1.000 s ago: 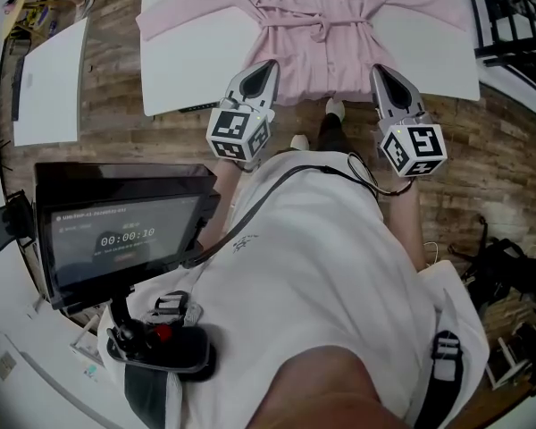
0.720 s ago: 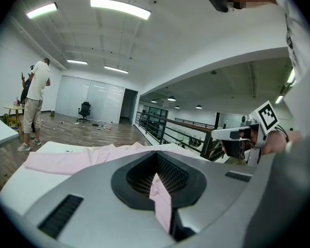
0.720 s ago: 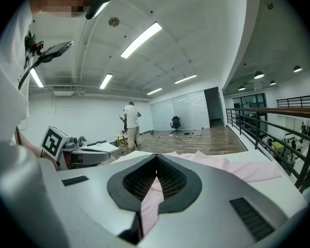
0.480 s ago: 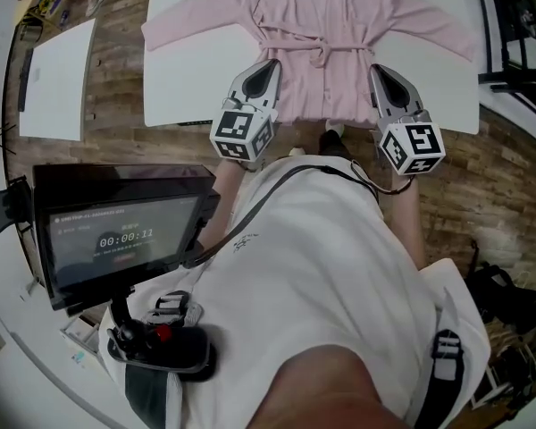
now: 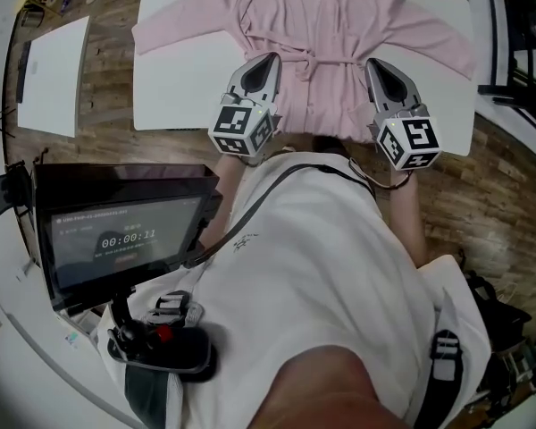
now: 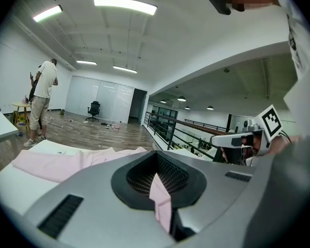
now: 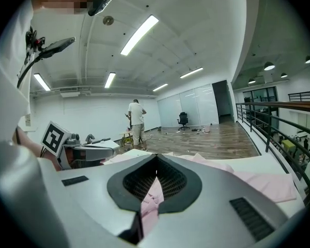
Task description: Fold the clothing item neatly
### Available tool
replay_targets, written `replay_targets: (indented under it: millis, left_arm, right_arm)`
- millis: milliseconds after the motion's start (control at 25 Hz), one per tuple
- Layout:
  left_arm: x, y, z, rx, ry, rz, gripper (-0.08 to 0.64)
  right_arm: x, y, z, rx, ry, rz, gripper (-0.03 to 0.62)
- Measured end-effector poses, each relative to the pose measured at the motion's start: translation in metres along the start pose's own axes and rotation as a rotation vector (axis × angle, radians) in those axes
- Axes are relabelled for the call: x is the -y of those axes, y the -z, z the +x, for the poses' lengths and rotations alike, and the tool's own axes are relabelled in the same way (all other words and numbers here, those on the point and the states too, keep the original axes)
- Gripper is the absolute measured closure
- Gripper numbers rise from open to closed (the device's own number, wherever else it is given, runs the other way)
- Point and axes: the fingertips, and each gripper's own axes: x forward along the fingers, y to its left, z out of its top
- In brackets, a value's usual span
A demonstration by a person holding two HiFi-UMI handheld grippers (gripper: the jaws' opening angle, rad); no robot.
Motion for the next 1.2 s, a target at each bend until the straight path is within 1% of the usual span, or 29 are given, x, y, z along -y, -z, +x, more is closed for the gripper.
replay_targets:
  millis: [160, 320, 440, 640, 800, 920, 1040, 1200]
  left_arm:
    - [-0.003, -0.006, 0.003, 0.021, -0.016, -0.02, 0.558]
    - [-0.004, -0.015, 0.005, 0.04, -0.016, -0.012, 0.558]
    - [0.002, -0.018, 0.008, 0.041, 0.014, -0.008, 0.558]
    - [0.021, -0.019, 0.019, 0.018, 0.082, 0.047, 0.558]
    - [0.05, -0.017, 0.03, -0.003, 0.171, 0.065, 0.558]
    - [0.077, -0.018, 0.037, -0.007, 0.245, 0.077, 0.558]
    - [0.096, -0.016, 0.051, -0.017, 0.314, 0.086, 0.558]
    - [0.122, -0.011, 0.083, -0.045, 0.415, 0.079, 0.558]
  right_arm:
    - [-0.011, -0.003, 0.014, -0.008, -0.044, -0.016, 0.591]
    - [-0.024, -0.007, 0.024, 0.0, -0.084, -0.023, 0.591]
    - [-0.031, -0.009, 0.028, 0.009, -0.098, -0.019, 0.591]
    - [-0.031, -0.009, 0.026, 0.019, -0.073, -0.014, 0.591]
    - [-0.021, -0.01, 0.011, 0.039, -0.003, -0.009, 0.591]
    - [-0.005, -0.011, -0.006, 0.055, 0.07, 0.001, 0.591]
    - [0.022, -0.006, -0.021, 0.067, 0.169, 0.017, 0.591]
    - [0.074, 0.006, -0.041, 0.068, 0.322, 0.038, 0.591]
